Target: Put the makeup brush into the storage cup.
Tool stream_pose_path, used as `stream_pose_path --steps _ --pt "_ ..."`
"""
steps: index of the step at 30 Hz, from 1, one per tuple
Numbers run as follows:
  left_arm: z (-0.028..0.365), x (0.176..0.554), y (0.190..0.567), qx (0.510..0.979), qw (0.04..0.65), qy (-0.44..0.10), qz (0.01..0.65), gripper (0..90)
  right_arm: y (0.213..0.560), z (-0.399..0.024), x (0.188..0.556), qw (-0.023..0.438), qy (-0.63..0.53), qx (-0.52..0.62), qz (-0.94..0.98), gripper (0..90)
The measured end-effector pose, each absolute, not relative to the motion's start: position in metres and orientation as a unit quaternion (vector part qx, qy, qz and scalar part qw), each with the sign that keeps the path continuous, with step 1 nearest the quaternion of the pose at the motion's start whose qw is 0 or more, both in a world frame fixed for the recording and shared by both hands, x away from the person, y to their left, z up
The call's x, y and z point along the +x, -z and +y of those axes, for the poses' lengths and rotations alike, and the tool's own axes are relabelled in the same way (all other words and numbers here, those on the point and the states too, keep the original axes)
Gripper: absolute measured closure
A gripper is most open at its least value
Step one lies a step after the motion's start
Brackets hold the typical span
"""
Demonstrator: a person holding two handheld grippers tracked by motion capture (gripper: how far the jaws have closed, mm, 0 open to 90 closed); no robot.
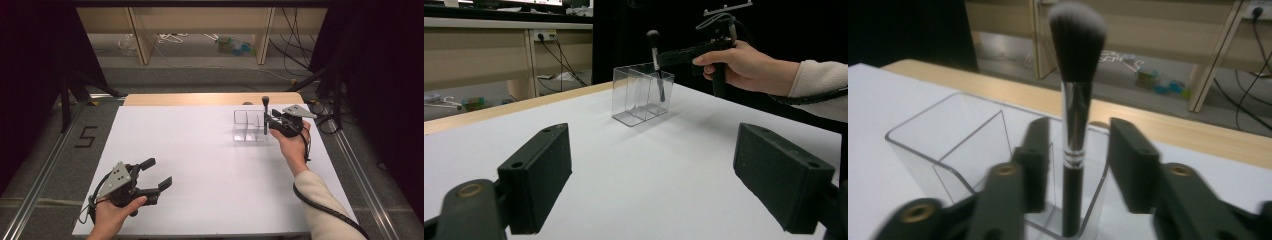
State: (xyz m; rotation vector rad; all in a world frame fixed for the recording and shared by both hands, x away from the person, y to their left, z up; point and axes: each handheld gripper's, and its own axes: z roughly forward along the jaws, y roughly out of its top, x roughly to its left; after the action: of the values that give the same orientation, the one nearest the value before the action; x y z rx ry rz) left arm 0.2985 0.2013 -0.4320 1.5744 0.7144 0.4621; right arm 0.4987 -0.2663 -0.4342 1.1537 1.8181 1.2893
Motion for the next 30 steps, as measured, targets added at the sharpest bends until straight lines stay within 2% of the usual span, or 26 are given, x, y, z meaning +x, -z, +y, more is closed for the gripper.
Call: stream_pose_path --steps 3,15,19,30 --pt "0.201 0.298 0.432 0.686 0.626 -0.201 0.311 15.2 0.431 -0.267 0.496 0.306 -0.494 0.448 0.679 44.9" --pt "0.202 0.299 0.432 0.687 0.623 -0.203 0.314 15.2 0.418 -0.272 0.488 0.284 -0.505 0.434 0.690 25.9" --pt "0.202 0.299 0.432 0.688 0.621 -0.205 0.315 15.2 0.415 -0.271 0.485 0.272 -0.511 0.422 0.697 22.3" --pt "0.202 0.299 0.433 0.684 0.622 -0.201 0.324 15.2 0.410 -0.266 0.467 0.253 -0.513 0.388 0.723 19.3"
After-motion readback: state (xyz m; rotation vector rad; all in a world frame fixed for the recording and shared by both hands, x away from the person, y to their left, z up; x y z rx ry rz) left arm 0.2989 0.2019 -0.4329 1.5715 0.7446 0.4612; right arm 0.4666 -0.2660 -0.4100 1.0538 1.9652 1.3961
